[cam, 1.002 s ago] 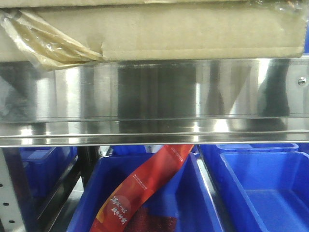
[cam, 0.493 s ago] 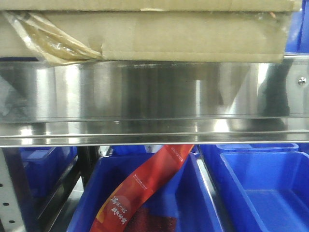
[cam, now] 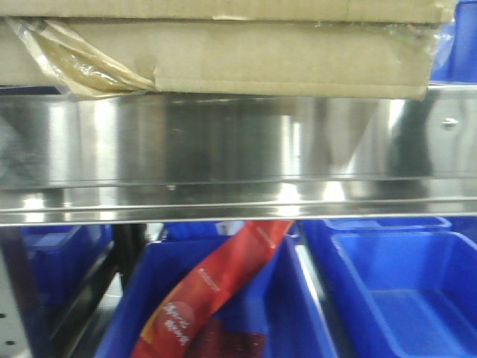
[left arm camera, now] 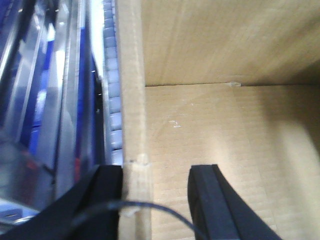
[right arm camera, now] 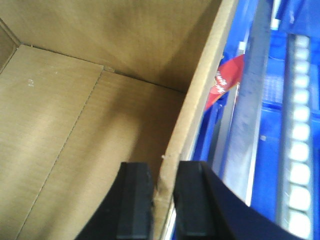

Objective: Grab carton from right shelf to conveyor
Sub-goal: 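Hold the carton with both grippers while driving toward the red conveyor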

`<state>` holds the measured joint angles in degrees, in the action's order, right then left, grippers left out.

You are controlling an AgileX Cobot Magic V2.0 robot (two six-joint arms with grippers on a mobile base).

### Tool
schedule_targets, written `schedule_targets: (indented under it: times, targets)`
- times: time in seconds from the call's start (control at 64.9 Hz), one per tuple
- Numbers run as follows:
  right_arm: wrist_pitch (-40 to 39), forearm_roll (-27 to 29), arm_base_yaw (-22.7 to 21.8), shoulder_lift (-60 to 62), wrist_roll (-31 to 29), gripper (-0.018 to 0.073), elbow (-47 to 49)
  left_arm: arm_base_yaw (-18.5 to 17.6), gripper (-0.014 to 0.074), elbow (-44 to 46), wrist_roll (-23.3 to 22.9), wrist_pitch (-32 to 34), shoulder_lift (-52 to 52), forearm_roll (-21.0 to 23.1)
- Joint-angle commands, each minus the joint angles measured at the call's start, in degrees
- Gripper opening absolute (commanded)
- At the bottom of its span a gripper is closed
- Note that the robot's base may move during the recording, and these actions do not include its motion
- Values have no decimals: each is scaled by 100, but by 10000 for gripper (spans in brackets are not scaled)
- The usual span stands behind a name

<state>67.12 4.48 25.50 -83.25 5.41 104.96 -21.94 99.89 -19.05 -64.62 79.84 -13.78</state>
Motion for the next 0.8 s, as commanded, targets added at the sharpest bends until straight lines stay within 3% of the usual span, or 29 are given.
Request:
schedule_targets:
  times: [0.0,0.786]
  targets:
    - [-294,-42,-19,57,-143,-68,15,-81,-17,43,192,304,-131,294]
    - [-294,-42,-19,57,-143,-68,15,-81,-17,43,192,304,-131,294]
